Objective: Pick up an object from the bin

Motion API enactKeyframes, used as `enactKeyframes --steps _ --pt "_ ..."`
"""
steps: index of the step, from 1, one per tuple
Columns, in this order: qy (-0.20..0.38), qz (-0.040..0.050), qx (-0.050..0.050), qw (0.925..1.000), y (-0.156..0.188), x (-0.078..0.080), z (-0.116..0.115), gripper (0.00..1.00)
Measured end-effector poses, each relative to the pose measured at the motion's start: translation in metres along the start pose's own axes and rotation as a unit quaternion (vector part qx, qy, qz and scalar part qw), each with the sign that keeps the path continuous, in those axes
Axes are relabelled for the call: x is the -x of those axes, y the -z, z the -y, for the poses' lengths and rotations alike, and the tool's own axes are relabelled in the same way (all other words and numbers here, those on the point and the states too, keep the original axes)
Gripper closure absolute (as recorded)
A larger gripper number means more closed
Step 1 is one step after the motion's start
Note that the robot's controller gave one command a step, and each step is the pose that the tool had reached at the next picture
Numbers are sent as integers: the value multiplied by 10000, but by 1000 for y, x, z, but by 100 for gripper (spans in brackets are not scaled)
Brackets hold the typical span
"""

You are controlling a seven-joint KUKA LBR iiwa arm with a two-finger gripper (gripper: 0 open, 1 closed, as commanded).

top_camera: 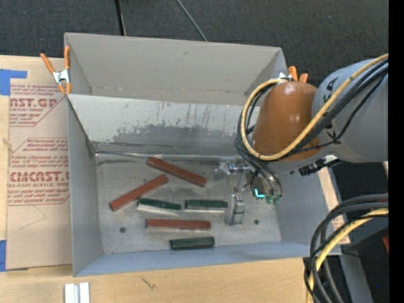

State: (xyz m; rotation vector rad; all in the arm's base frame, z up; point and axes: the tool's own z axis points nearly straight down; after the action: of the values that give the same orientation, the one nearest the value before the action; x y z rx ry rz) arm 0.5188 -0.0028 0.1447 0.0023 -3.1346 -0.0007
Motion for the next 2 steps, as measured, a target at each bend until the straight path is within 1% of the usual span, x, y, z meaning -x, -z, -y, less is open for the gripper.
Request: enactKeyframes --steps 1,2 --pt "0 38 0 10000 4 2 0 0" --pt "530 63 -5 9986 -71 39 -12 100"
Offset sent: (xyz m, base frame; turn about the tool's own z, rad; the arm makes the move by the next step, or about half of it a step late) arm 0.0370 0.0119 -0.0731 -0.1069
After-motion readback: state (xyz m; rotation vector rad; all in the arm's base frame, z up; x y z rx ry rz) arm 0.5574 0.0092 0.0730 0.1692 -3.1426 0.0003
